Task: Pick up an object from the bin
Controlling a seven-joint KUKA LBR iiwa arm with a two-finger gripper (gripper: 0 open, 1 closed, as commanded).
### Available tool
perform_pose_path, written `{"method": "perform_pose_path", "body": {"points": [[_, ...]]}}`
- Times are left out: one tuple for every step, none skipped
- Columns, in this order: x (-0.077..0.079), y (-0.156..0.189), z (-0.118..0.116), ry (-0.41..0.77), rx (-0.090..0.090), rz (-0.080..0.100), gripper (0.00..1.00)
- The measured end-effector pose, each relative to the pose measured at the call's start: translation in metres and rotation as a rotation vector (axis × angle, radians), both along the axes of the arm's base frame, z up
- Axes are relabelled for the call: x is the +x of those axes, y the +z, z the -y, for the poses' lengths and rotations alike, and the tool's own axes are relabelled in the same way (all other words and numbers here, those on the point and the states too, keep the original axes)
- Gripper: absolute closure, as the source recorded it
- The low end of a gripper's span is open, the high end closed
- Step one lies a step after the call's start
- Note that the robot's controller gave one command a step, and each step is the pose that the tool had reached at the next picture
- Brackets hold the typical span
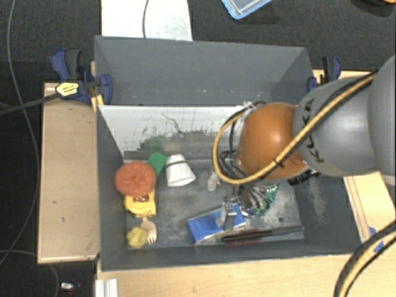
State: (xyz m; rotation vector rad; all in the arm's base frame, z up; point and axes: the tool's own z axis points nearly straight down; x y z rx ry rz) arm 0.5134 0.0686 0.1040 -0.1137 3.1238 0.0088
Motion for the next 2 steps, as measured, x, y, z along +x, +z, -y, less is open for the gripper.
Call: {"method": "perform_pose_path", "body": {"points": [[-0.0073,-0.0204,0.0134,-0.114,0.004,-0.001,0.00],[-0.0164,-0.0246,0.0098,-0.210,0.004,0.001,0.00]]}}
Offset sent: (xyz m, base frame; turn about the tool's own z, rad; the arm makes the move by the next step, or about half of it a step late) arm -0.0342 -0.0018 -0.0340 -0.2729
